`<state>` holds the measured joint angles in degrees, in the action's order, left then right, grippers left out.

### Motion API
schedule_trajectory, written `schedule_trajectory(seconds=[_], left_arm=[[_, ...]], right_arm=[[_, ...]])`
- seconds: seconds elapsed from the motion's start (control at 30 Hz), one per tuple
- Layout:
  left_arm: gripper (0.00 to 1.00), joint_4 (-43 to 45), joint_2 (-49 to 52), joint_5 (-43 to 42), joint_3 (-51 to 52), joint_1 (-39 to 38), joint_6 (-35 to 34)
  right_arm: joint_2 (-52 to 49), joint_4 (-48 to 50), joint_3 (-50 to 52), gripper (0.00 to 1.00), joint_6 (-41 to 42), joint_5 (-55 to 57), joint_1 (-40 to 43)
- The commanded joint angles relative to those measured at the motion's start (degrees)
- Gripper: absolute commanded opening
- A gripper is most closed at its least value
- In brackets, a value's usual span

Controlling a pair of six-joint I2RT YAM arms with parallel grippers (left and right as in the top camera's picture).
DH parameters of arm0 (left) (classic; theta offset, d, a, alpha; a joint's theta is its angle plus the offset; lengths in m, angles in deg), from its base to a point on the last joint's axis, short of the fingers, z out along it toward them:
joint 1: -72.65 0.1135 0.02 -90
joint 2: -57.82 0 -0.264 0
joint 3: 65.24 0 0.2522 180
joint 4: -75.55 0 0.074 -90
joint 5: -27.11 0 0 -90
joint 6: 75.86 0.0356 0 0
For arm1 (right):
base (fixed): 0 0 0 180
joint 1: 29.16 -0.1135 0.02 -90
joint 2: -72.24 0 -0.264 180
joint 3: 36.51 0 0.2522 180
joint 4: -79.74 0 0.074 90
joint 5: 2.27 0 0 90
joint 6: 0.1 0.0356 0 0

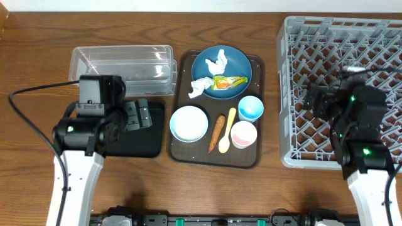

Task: Sort waste into correct bins and load items into the dishwasher rack
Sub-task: 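Reach the left gripper to the blue plate and grasp a white tissue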

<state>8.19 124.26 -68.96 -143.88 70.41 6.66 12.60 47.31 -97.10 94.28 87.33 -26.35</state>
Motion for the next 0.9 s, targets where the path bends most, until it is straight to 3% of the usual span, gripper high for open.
schedule_trajectory(seconds=[0.0, 0.23, 0.53, 0.87], left_arm=[[0.98, 2.3, 0.7, -2.6, -1.1, 0.2, 0.7], [0.98, 15.1, 3.0, -2.8, -1.1, -1.8, 0.5], [0.98, 29.1, 14.2, -2.7, -1.1, -12.2, 0.6], [0.96, 36.3, 26.6, -2.7, -1.1, -18.6, 0.6]], right_arm=[[-1.1, -0.5, -1.8, 0.99, 0.3, -0.9, -1.0], [-1.0, -0.9, -1.8, 0.99, 0.3, -1.2, -1.0], [-1.0, -0.9, -1.8, 0.99, 0.3, -1.2, -1.0], [-1.0, -1.5, -1.8, 0.99, 0.3, -1.2, -1.0]])
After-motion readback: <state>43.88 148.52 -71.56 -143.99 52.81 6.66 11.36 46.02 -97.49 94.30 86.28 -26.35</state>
